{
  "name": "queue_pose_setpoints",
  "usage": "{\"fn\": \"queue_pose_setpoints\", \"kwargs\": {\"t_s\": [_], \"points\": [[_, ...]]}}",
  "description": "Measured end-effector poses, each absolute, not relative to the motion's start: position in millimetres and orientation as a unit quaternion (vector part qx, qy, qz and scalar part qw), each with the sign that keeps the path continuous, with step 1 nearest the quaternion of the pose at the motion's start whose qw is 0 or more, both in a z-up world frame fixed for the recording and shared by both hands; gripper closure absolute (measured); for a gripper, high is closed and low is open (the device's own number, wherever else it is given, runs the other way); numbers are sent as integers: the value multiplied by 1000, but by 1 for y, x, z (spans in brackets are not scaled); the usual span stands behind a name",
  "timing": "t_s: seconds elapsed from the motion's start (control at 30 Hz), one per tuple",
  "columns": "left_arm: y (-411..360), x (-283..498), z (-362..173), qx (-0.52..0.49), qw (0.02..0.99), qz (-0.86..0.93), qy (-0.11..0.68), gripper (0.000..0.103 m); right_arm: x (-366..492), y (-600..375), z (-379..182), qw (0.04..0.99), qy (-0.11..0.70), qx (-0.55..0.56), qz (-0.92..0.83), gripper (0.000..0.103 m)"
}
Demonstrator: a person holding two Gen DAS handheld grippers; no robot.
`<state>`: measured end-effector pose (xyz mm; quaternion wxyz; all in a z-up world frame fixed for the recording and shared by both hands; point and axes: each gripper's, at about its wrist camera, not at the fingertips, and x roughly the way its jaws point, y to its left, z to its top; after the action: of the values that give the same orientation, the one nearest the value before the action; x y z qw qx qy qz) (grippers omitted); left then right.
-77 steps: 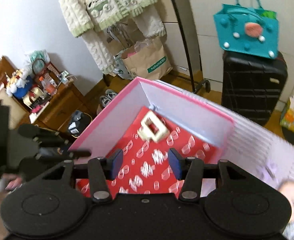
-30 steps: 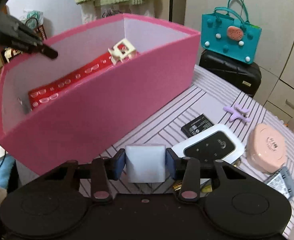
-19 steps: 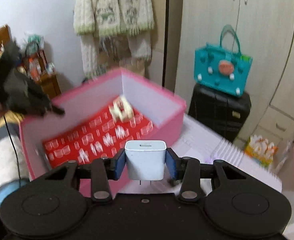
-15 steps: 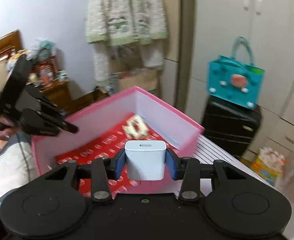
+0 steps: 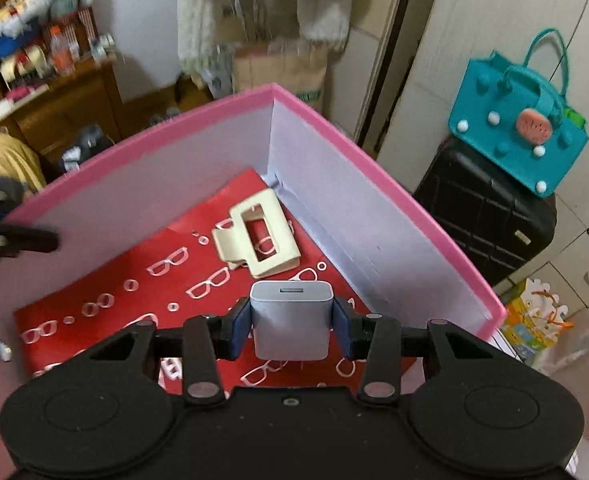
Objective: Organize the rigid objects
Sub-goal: 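Lower the white cube into the box beside the clip, release, then grasp the white pocket wifi router with the right gripper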
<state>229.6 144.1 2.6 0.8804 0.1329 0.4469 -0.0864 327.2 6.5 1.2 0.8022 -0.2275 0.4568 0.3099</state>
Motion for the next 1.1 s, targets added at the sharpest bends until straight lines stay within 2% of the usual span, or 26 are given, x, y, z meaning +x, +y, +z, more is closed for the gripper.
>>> {"fn": "queue_pose_setpoints", "kwargs": {"t_s": [0.37,0.47,0.8,0.87,0.93,1.1], "points": [[148,231,4,118,880,-93,450,98,343,29,-6,799,470,-214,306,55],[149,231,4,117,881,-94,448,98,342,24,-2,807,463,-214,299,51],[151,230,3,108,884,-95,445,98,276,-69,76,850,404,-87,328,48],[151,229,3,103,885,-94,444,98,260,-89,82,859,393,-74,319,47],[151,230,3,98,886,-91,445,98,245,-111,82,870,387,-68,298,40],[148,228,8,107,892,-83,431,98,216,-152,68,884,383,-80,256,39]]}}
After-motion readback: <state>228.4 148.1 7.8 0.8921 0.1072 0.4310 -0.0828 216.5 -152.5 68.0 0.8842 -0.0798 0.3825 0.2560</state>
